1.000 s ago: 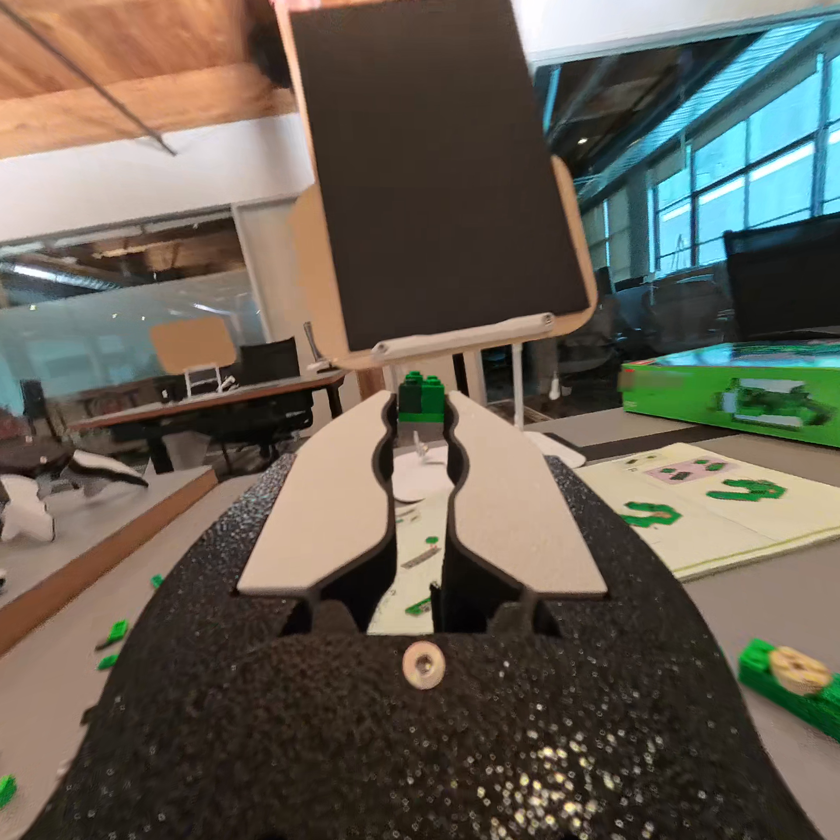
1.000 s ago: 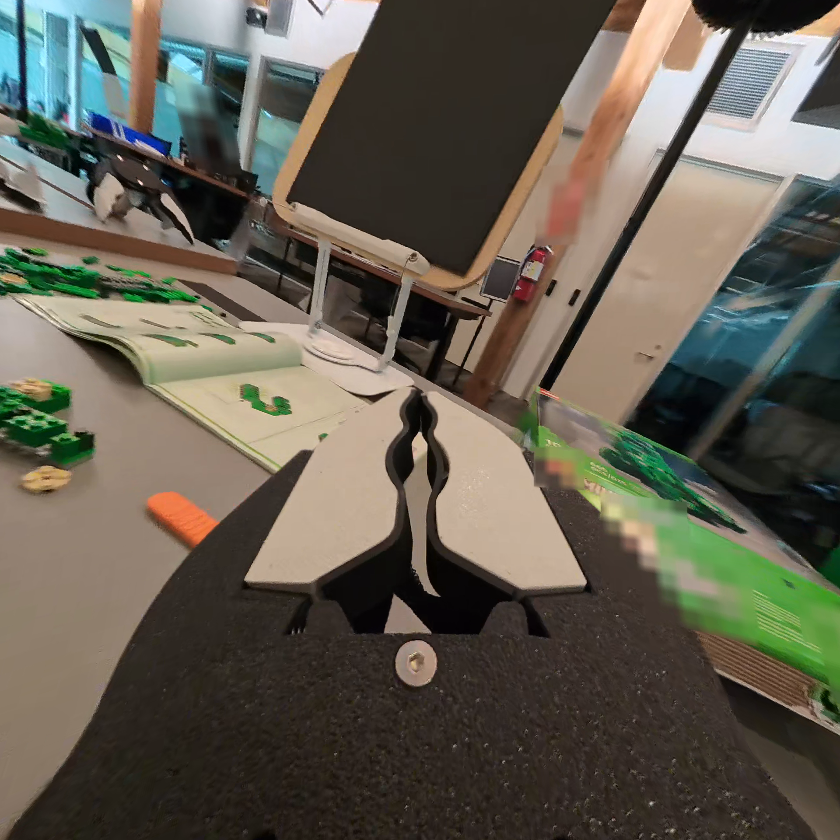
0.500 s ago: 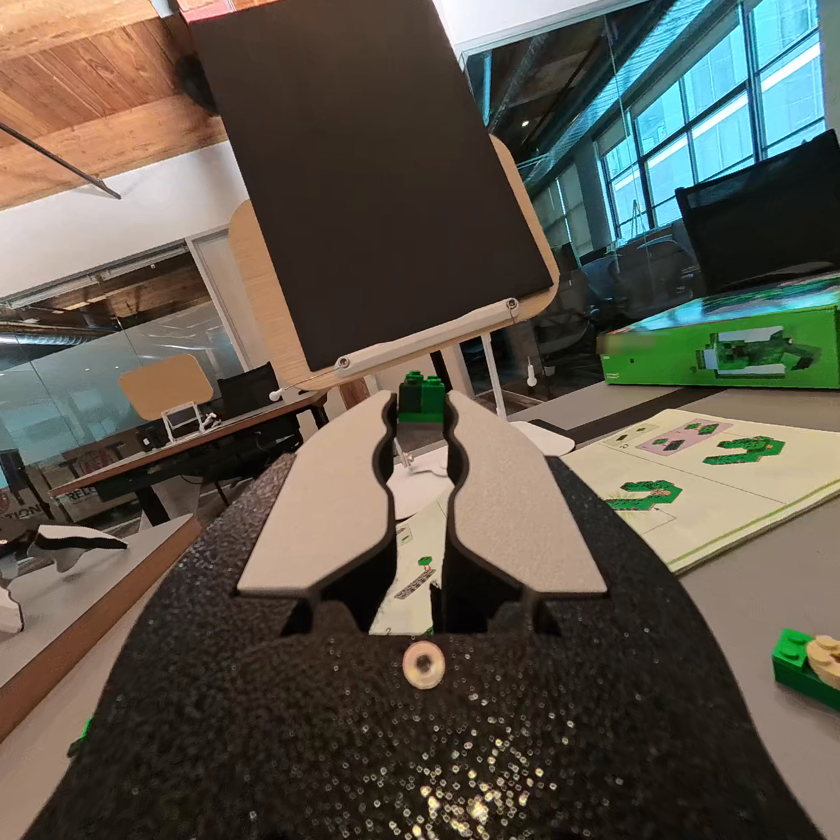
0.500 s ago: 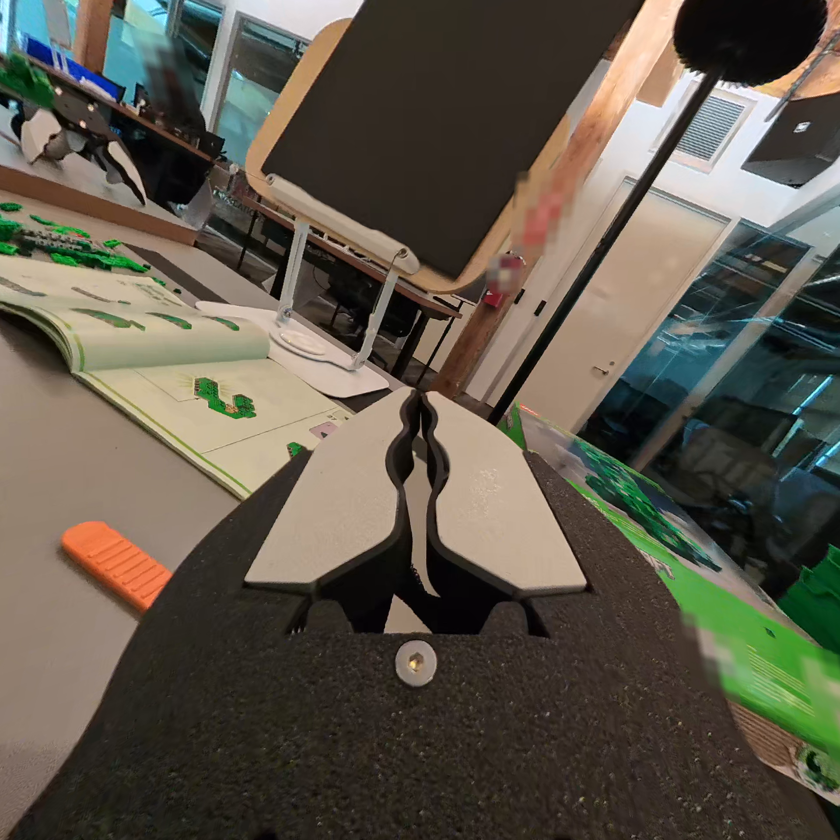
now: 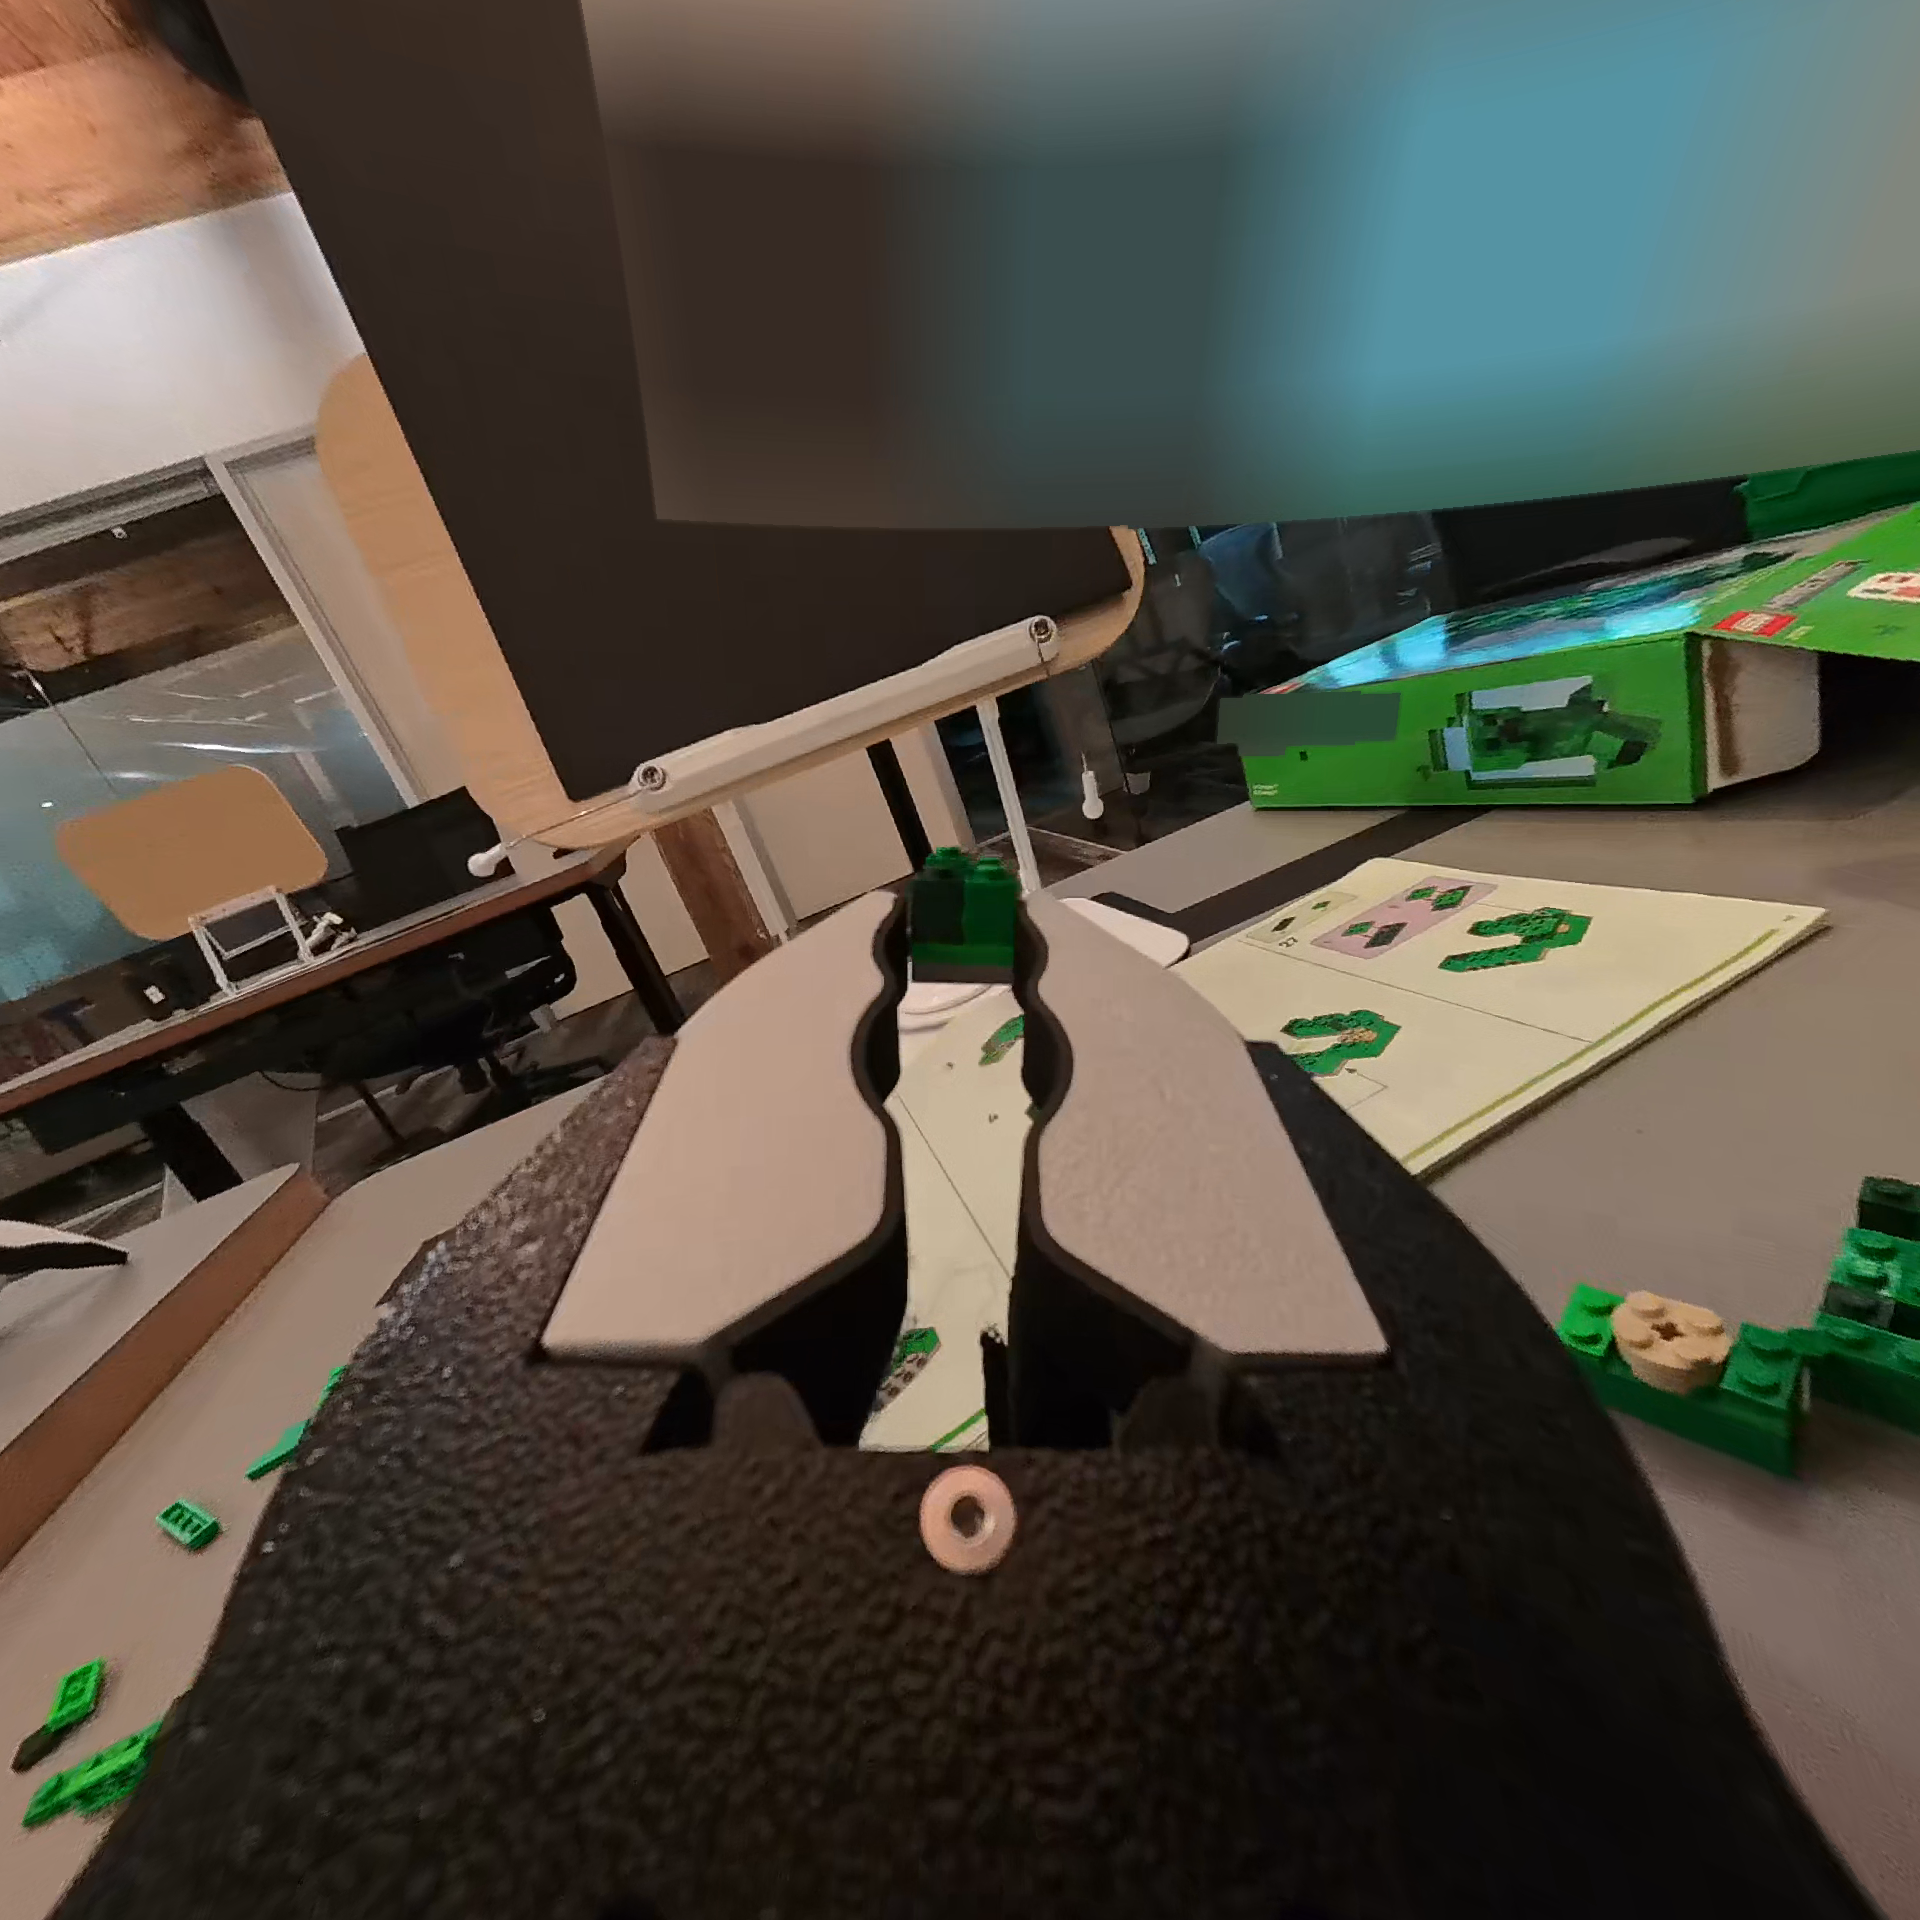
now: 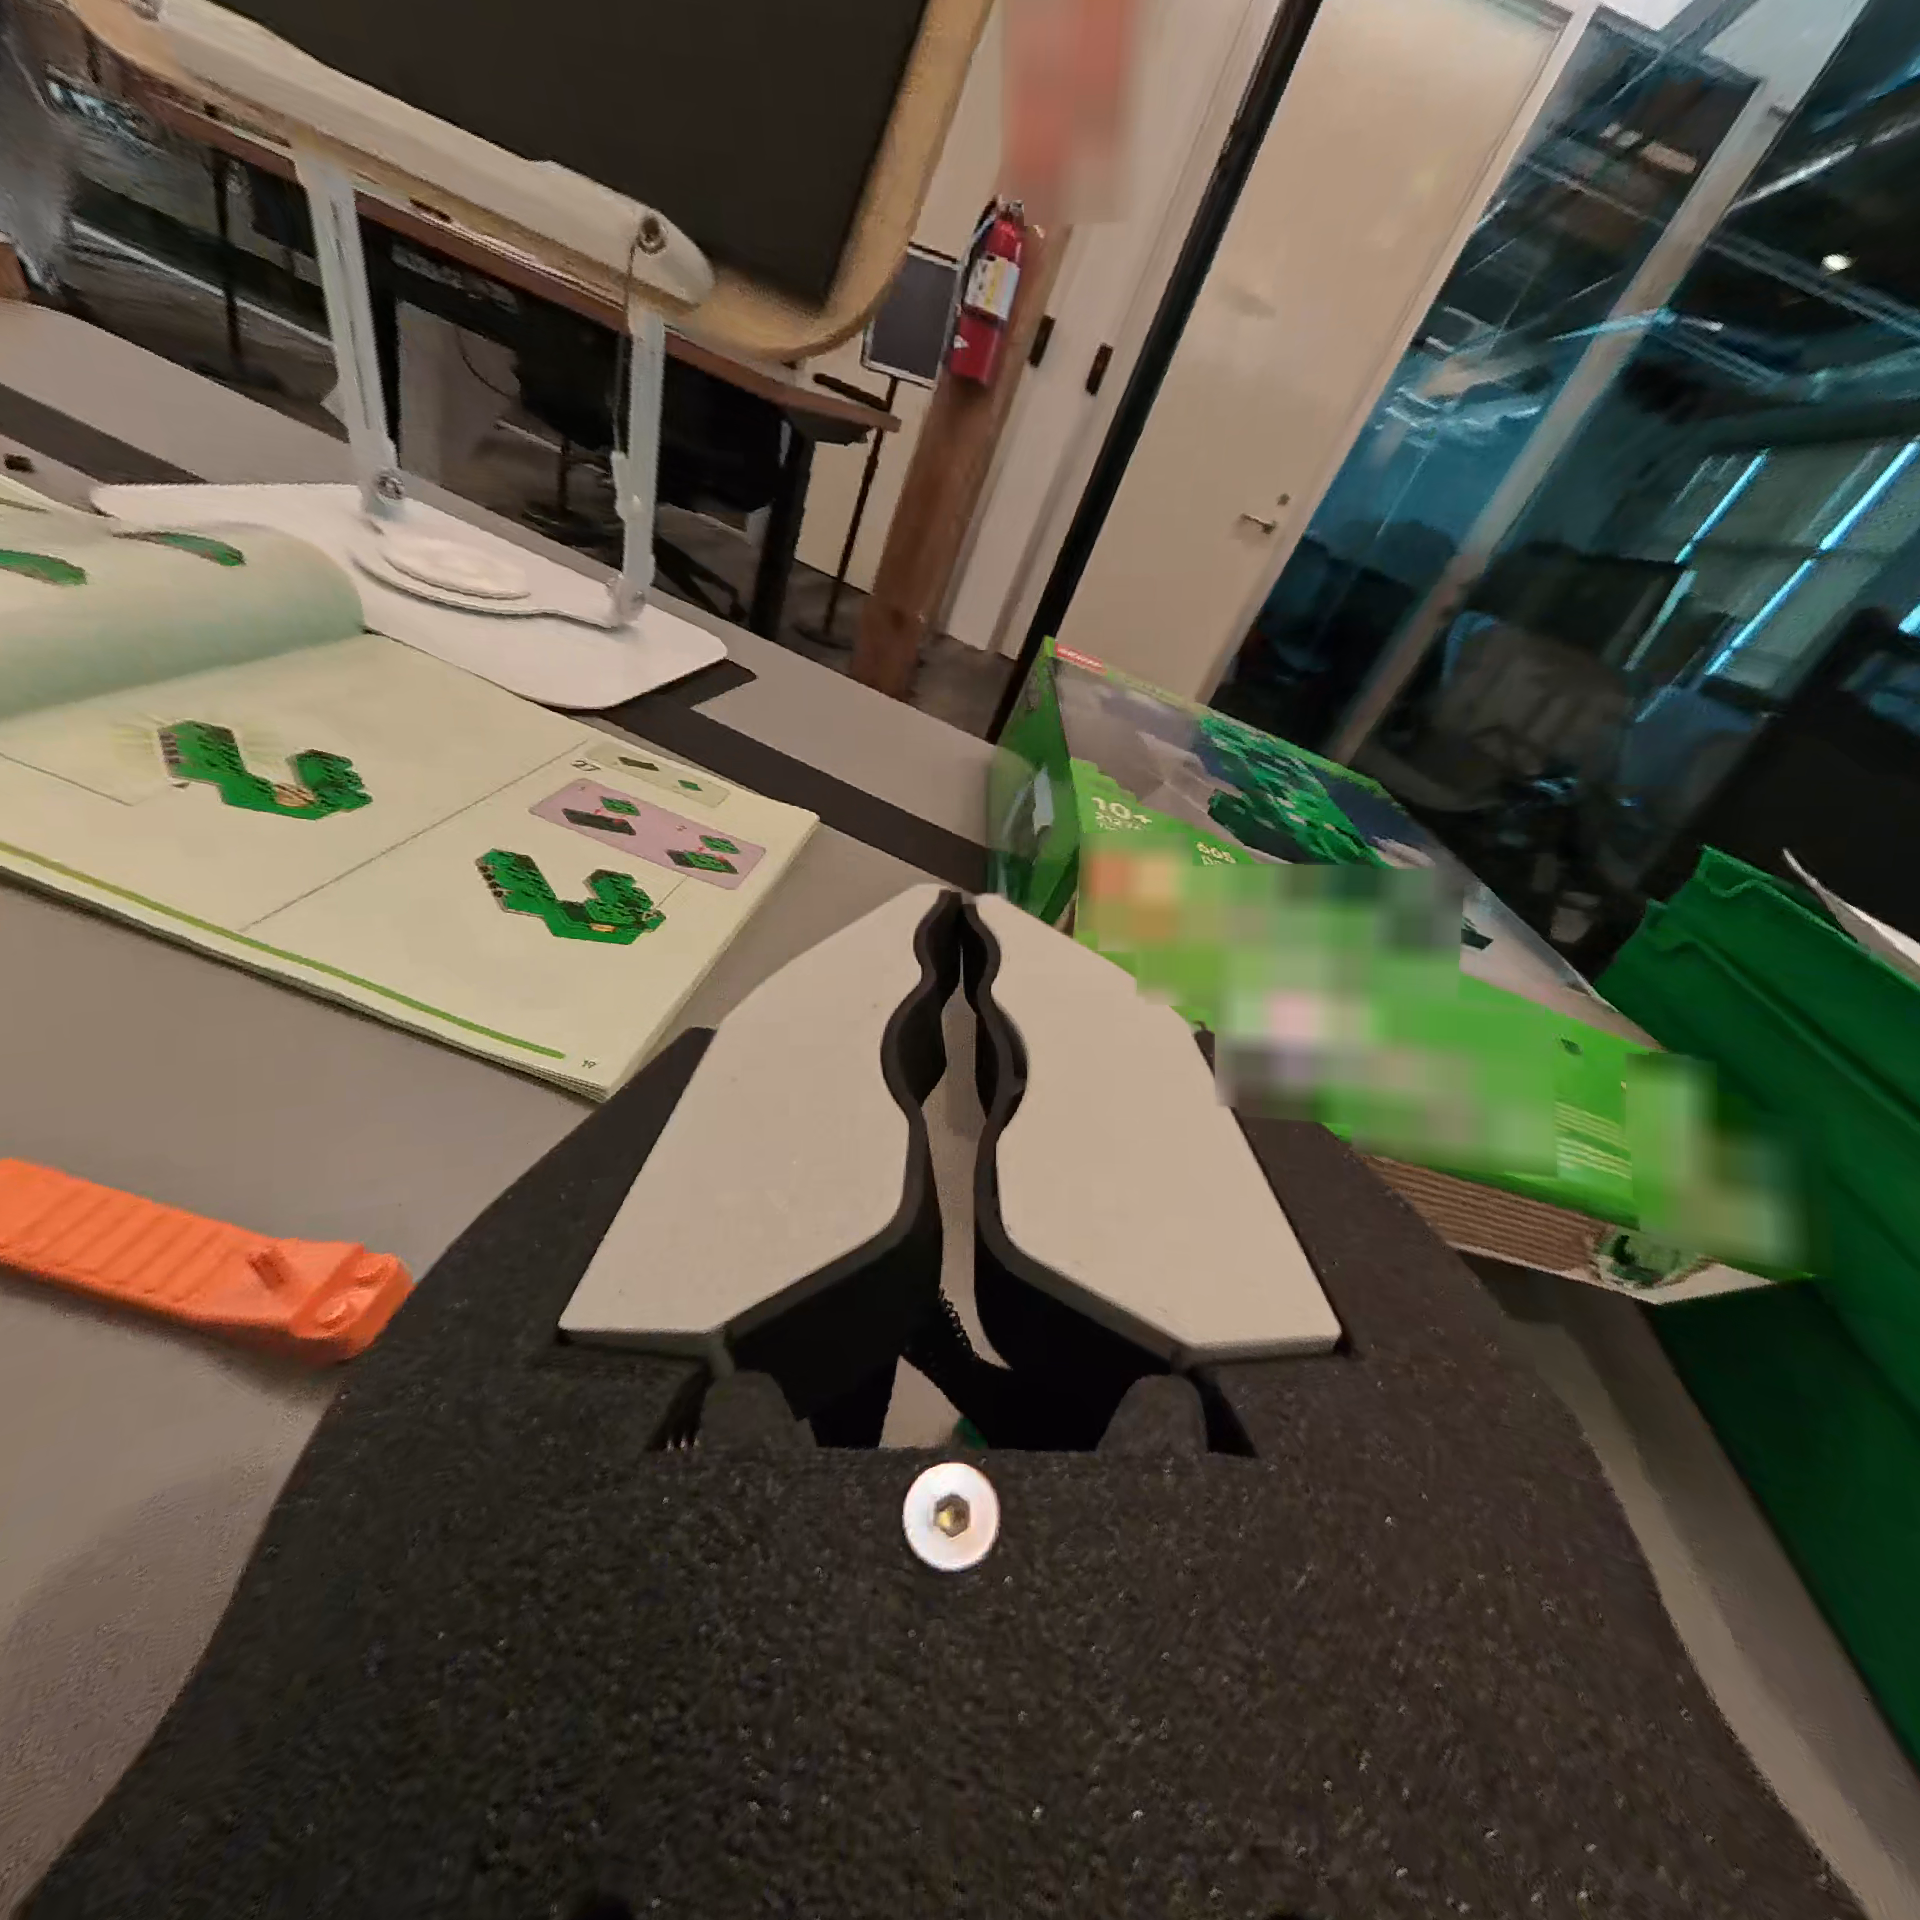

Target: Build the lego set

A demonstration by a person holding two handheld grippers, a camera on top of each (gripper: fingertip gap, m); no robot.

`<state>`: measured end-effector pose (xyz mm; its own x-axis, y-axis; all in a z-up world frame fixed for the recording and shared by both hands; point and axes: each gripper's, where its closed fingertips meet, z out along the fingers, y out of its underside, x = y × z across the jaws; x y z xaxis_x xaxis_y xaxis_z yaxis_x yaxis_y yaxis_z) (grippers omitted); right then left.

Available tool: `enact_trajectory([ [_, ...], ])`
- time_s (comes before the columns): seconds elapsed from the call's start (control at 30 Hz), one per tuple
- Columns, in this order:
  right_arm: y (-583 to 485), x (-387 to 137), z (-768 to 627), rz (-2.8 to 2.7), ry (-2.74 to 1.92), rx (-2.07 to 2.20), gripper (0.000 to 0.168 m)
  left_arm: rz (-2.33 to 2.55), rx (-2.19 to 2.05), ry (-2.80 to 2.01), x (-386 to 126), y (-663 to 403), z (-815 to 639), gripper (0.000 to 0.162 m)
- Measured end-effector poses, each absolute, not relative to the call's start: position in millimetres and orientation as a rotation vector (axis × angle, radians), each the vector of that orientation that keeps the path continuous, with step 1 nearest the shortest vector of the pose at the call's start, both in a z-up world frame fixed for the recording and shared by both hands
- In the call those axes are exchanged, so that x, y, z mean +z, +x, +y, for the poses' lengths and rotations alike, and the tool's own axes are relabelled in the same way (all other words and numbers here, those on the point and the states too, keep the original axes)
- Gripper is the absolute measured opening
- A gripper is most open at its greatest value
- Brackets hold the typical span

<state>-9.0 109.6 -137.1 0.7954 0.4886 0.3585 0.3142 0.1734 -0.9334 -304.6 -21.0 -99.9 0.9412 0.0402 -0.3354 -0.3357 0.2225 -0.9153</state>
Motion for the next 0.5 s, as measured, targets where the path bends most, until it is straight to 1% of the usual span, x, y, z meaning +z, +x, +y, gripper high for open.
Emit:
enact_trajectory([
  [0.33, -35, -120, 80, -0.772, -1.270, 0.317, 0.000, 0.207, 0.327, -1.252, -88, -313, -30, 0.018],
  [0.5, -45, -124, 71, -0.848, -1.232, 0.250, 0.000, 0.181, 0.335, -1.216, -83, -313, -34, 0.018],
])
